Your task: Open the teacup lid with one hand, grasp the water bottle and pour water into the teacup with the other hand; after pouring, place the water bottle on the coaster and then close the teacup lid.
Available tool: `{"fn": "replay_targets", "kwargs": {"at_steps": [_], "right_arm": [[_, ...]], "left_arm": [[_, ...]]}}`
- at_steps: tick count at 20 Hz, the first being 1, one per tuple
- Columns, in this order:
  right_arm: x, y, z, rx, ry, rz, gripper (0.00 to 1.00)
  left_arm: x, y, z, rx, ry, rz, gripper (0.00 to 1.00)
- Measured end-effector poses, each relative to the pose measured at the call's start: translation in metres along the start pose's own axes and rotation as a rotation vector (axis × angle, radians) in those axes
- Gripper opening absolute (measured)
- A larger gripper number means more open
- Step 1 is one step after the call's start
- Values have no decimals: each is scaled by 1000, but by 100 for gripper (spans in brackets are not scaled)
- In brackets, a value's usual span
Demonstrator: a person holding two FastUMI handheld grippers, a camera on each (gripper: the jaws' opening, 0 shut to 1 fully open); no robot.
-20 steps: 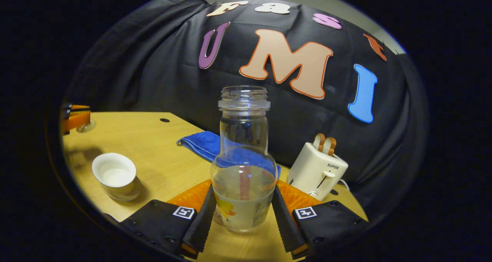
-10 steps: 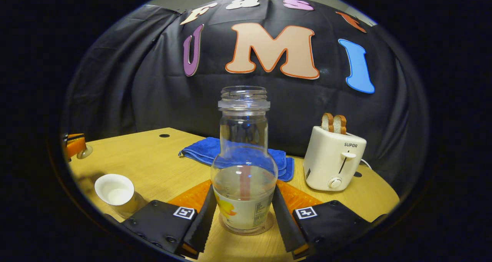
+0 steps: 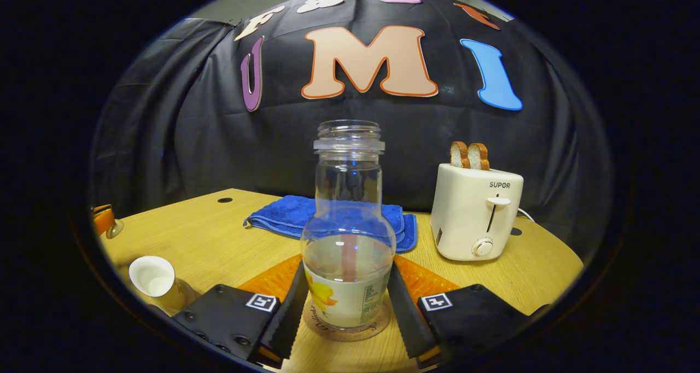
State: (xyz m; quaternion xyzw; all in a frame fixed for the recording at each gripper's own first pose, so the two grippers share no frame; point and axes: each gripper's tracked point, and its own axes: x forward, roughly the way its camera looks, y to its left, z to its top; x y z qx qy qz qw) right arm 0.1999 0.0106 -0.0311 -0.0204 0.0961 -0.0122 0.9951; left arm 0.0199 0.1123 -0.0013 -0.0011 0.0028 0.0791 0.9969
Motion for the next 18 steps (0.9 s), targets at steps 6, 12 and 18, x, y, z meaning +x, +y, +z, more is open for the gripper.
{"fn": "replay_targets", "kwargs": {"at_steps": [6,12,18], "right_arm": [[-1,-2,-4,15,14,0,82],[-12,0,3,-5,-34,0,94],[-31,-7,6,37,-70,-8,95]], "left_arm": [[-2,-1,0,0,0,-1,25],[-1,-1,-1,-1,0,-8,25],[3,-18,-1,-2,-1,-47,25]]}}
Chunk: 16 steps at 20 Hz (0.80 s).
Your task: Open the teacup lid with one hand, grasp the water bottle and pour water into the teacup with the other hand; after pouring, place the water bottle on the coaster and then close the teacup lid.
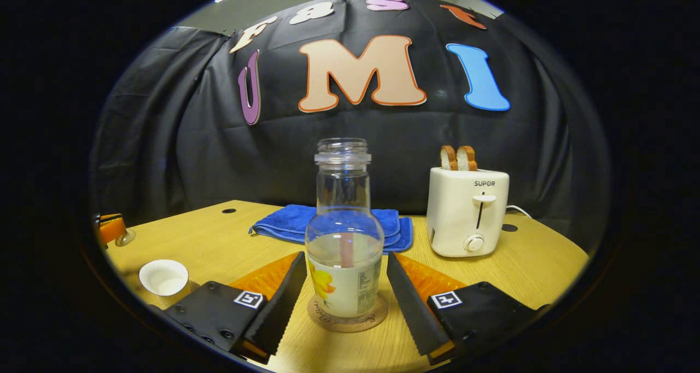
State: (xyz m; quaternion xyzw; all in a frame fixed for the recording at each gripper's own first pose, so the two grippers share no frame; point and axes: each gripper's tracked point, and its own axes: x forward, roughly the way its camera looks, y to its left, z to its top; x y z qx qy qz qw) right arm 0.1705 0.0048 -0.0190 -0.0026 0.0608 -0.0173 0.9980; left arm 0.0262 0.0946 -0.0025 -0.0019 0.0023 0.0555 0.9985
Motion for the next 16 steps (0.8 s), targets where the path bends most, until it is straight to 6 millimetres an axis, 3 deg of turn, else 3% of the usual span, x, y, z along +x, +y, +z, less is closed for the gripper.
{"fn": "replay_targets", "kwargs": {"at_steps": [14,16], "right_arm": [[-84,-3,11,5,-116,24,91],[-95,-4,11,5,-117,33,94]], "left_arm": [[30,-72,-1,-3,4,-149,25],[32,-87,-1,-3,5,-190,25]]}}
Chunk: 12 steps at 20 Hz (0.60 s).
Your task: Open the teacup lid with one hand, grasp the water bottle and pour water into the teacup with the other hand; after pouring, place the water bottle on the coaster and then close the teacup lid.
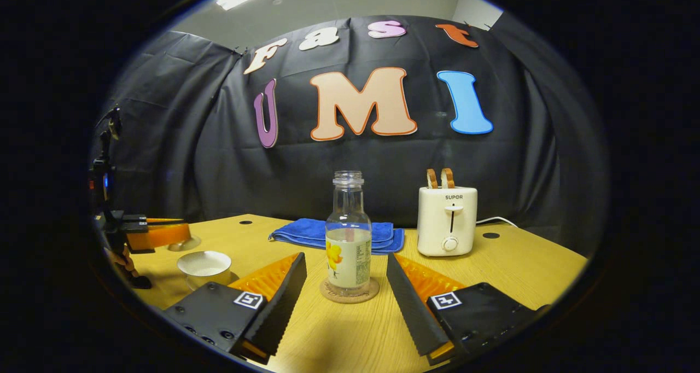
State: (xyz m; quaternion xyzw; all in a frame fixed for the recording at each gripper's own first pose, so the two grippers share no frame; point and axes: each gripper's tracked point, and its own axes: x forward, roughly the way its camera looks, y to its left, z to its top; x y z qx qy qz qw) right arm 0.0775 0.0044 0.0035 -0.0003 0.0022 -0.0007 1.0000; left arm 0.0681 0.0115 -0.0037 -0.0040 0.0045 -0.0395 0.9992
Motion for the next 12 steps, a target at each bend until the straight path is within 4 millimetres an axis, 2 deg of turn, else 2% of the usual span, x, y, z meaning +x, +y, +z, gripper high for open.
{"fn": "replay_targets", "kwargs": {"at_steps": [1,2,7,12], "right_arm": [[-5,-1,0,0,-1,2,91],[-8,-2,0,0,-1,3,94],[-23,-1,1,2,2,9,94],[-27,-2,1,2,3,17,94]], "left_arm": [[2,-7,1,0,-2,-19,25],[4,-13,1,-1,-1,-37,25],[11,-40,0,4,4,-123,26],[15,-52,-11,42,66,-177,25]]}}
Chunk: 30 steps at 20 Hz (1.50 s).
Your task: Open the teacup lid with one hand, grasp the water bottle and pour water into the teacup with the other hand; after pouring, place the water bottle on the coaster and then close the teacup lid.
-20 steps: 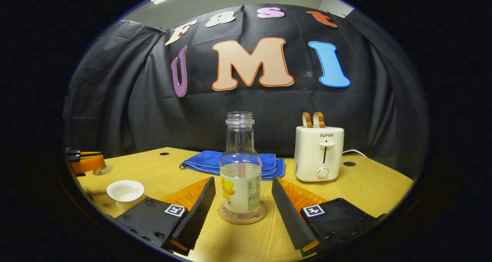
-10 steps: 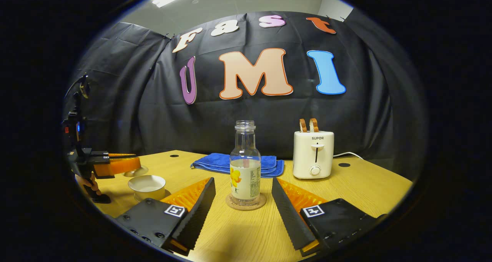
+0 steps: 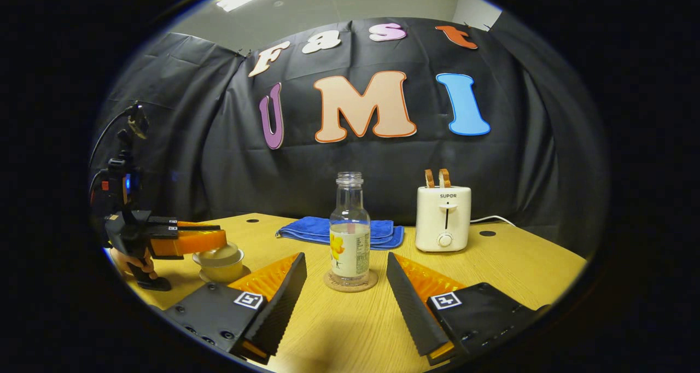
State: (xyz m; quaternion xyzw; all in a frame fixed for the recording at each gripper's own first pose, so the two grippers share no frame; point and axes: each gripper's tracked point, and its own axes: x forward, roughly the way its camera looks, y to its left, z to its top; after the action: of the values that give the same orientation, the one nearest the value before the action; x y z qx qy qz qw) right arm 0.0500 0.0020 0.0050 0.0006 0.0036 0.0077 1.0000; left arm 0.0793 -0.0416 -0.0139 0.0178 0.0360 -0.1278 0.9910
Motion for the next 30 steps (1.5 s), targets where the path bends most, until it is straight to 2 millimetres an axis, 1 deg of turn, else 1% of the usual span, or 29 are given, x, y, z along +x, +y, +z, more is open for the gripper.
{"fn": "replay_targets", "kwargs": {"at_steps": [1,2,3,4,8,13,17,20,21,22,23,26,27,29,30], "right_arm": [[-1,0,0,0,0,1,91],[-2,0,-1,0,1,2,94],[-2,0,0,0,0,3,91],[-4,0,1,0,1,2,94],[-9,-2,2,0,0,-1,94],[-11,-7,1,-1,1,-12,94],[-10,-9,2,-2,0,-19,94],[-11,-10,2,-2,-1,-23,94],[-11,-10,2,-3,-1,-24,94],[-12,-11,2,-2,-1,-26,94],[-12,-11,2,-3,-1,-28,94],[-13,-13,2,-3,-1,-32,94],[-12,-14,2,-3,-2,-33,94],[-13,-14,2,-3,-2,-37,94],[-12,-16,2,-3,-1,-39,94]], "left_arm": [[1,-3,-2,9,15,-10,25],[2,-4,-4,16,28,-14,26],[2,-6,-5,21,39,-17,26],[2,-7,-5,25,43,-22,26],[1,-10,-10,32,69,-33,26],[-2,-8,-6,23,59,-26,27],[-4,-8,-7,16,60,-25,29],[-9,-8,-4,11,42,-24,34],[-10,-8,-3,6,35,-22,41],[-12,-7,-3,3,27,-21,45],[-15,-6,-1,-4,17,-18,57],[-23,-3,6,-25,-30,-4,85],[-27,0,9,-34,-51,5,96],[-31,2,14,-34,-81,23,98],[-34,3,9,-35,-72,30,97]]}}
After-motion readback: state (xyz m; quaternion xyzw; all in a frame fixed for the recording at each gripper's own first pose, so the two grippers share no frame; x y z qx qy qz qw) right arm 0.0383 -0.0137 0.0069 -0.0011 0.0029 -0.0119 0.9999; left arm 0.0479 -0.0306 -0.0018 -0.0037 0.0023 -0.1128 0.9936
